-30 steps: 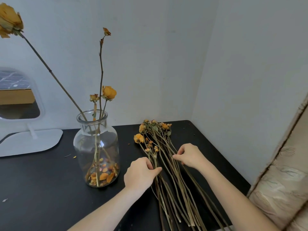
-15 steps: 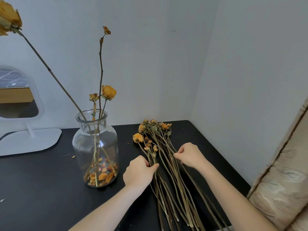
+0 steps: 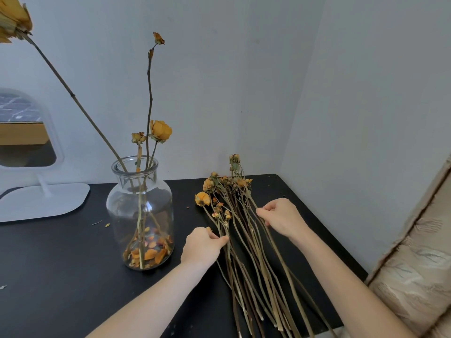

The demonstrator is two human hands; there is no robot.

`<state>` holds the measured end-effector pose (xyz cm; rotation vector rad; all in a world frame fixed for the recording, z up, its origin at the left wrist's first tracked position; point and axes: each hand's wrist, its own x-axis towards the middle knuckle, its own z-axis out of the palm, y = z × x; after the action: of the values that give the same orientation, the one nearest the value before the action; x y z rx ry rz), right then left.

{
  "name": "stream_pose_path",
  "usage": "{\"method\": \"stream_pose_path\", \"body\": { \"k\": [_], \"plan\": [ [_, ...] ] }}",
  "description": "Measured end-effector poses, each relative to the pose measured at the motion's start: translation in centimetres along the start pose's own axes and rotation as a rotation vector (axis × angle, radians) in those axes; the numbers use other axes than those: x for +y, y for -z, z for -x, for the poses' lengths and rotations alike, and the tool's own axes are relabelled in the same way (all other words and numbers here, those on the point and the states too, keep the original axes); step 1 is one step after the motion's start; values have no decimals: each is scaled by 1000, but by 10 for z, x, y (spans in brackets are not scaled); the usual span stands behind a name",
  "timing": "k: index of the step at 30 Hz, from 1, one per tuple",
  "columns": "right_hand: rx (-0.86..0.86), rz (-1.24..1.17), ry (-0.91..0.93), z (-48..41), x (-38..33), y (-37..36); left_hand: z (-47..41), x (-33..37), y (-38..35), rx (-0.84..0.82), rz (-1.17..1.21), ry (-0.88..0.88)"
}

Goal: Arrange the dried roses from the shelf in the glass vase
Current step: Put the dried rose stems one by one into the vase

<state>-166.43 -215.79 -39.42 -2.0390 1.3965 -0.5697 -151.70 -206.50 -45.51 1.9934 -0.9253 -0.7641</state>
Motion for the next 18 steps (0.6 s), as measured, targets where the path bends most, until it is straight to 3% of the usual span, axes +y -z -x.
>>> {"method": "stream_pose_path", "body": {
  "k": [9, 18],
  "plan": [
    [28, -73, 28, 1, -5, 3, 0, 11, 5, 30, 110, -11],
    [41, -189, 34, 4, -11, 10, 9, 28, 19, 103, 29, -196]
  ]
}}
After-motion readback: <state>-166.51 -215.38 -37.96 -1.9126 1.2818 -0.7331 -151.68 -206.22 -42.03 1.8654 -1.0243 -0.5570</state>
